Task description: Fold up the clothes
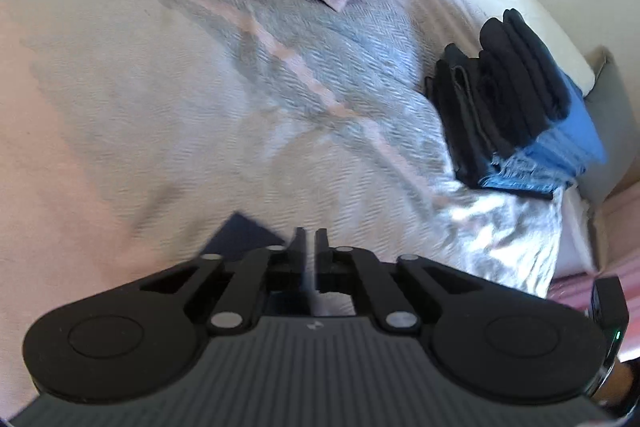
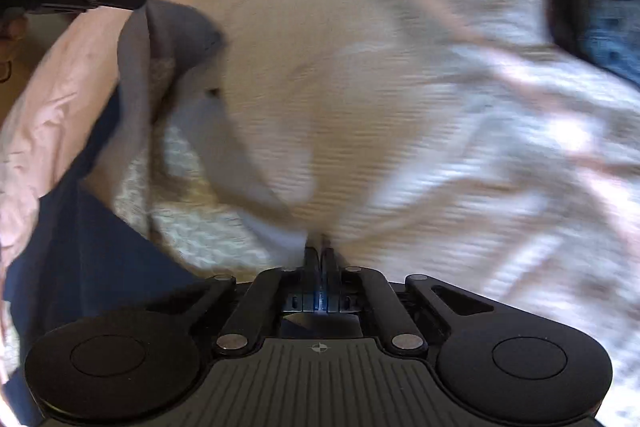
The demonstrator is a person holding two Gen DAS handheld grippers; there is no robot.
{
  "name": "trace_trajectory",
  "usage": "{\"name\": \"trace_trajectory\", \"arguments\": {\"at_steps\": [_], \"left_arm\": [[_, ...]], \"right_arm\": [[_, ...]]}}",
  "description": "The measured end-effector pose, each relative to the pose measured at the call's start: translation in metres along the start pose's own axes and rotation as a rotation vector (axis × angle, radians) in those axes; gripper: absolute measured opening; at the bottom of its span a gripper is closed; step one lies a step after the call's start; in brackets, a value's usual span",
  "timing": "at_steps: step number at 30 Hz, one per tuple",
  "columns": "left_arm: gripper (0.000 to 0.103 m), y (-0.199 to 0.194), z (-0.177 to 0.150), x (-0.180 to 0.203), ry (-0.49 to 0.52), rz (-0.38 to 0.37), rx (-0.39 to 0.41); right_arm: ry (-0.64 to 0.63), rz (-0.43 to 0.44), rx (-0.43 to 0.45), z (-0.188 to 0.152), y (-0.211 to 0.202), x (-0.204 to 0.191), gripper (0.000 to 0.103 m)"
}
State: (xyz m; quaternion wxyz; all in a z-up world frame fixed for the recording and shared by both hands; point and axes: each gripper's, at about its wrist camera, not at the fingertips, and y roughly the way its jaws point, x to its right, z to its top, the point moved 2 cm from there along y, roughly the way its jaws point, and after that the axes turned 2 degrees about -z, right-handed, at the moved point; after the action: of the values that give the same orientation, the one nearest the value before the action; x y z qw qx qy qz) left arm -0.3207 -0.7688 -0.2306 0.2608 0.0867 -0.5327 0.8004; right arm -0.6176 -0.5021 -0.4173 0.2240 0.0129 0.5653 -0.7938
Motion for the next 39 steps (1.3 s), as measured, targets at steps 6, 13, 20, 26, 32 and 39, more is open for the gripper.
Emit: {"name": "trace_trajectory", "arguments": {"at_steps": [6,13,20,26,32,39], "left_arm": [[0.03,-0.026,-0.033,0.002,0.043,0.047,-0.012],[0.03,-0.066,-0.127,-0.03,-0.106,0.147,-0.091],[0.03,-0.071,-0.198,-0.024,-0.172,0.16,-0.157],[0.03,-0.087,-0.215,-0.014,-0.167,0.118,-0.14],[0.031,-0.081,-0.225,-0.008,-0.135,0.134,-0.162],[0.035,-0.097,-0.262,-0.012,-0.128,0.18,-0.194]], "right_arm": [[0.099,-0.014,0.056,-0.009,-0.049,0.029,0.004],[-0.011,-0.001,-0.016,-0.032,-0.017,-0.037,0.072],[-0.124,-0.078,-0.054,-0.057,0.021,-0.09,0.0],[0.187,-0.142,0.015,-0.092,-0.043,-0.02,0.0],[0.443,-0.23,0.029,-0.151,-0.08,0.031,0.0],[0.483,-0.161,0.095,-0.149,-0.093,0.017,0.001]]}}
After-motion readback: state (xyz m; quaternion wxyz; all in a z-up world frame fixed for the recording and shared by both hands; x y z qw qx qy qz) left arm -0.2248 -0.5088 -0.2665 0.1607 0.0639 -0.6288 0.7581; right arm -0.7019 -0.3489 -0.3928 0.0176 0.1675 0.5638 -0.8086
